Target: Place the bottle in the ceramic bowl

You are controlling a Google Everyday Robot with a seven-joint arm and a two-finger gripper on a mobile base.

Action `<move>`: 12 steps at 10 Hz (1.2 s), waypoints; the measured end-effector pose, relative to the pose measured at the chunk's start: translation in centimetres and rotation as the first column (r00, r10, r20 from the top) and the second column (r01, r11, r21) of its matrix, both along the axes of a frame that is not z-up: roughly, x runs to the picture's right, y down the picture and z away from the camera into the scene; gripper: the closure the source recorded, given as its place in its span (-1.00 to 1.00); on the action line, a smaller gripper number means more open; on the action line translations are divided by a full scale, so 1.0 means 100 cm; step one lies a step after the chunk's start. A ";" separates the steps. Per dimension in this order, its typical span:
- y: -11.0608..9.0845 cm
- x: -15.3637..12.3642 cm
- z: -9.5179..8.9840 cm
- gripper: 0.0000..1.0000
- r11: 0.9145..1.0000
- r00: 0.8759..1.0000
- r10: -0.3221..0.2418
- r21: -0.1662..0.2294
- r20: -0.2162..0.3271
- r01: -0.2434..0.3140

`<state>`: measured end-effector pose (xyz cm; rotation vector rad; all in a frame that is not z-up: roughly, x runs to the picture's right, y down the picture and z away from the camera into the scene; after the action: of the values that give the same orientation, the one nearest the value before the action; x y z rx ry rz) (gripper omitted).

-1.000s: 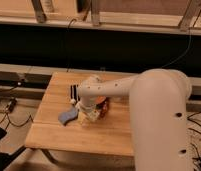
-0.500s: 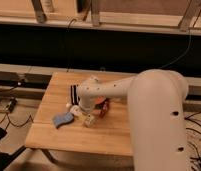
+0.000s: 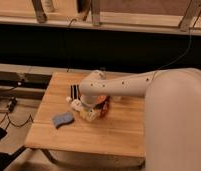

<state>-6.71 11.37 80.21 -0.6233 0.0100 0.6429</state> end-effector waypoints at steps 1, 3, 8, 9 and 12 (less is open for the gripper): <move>-0.018 0.007 -0.017 1.00 0.999 1.000 0.011 0.047 -0.008 -0.011; -0.051 0.019 -0.038 1.00 0.992 0.999 0.013 0.129 -0.032 -0.009; -0.097 0.051 0.009 1.00 0.991 0.994 0.019 0.136 -0.106 -0.005; -0.101 0.049 0.024 1.00 0.993 0.995 0.026 0.121 -0.098 -0.014; -0.110 0.039 0.069 0.98 0.996 0.996 0.059 0.066 -0.065 -0.055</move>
<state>-2.77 0.36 87.08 -0.5419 0.0339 0.7161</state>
